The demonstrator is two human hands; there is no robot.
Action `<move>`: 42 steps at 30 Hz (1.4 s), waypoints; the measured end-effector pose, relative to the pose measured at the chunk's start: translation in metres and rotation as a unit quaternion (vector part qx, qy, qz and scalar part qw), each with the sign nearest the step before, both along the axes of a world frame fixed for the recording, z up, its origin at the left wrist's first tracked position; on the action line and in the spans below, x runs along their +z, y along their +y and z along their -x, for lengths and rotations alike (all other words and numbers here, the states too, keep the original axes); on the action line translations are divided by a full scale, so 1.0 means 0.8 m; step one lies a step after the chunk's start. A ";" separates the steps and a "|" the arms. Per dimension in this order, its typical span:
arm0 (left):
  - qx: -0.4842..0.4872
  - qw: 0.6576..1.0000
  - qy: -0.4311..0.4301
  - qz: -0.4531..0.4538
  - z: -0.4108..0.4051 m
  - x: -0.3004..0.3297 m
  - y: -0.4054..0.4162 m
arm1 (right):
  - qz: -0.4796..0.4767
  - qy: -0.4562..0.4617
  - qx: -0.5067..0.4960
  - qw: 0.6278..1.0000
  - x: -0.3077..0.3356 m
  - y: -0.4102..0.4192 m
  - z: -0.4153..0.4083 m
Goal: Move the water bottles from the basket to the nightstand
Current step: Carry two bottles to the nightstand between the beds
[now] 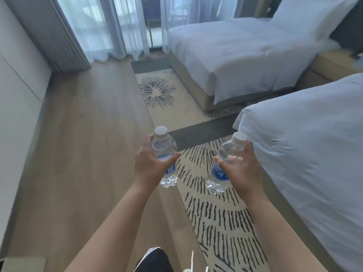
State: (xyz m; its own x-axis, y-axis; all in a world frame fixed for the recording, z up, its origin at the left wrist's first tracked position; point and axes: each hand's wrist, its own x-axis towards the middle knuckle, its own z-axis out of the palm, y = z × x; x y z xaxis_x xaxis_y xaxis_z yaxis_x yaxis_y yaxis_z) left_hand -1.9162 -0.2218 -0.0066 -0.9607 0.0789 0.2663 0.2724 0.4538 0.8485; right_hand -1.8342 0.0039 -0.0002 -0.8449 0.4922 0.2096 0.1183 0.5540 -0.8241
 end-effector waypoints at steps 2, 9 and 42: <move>-0.005 1.000 -0.005 -0.006 0.043 -0.004 0.019 | 0.014 -0.004 -0.011 1.000 -0.005 0.019 0.037; -0.026 1.000 -0.005 -0.013 0.240 -0.023 0.069 | 0.002 0.002 -0.032 0.999 -0.031 0.064 0.212; -0.330 0.942 -0.054 0.014 0.991 -0.011 0.644 | 0.006 -0.029 -0.308 0.951 -0.018 0.489 0.863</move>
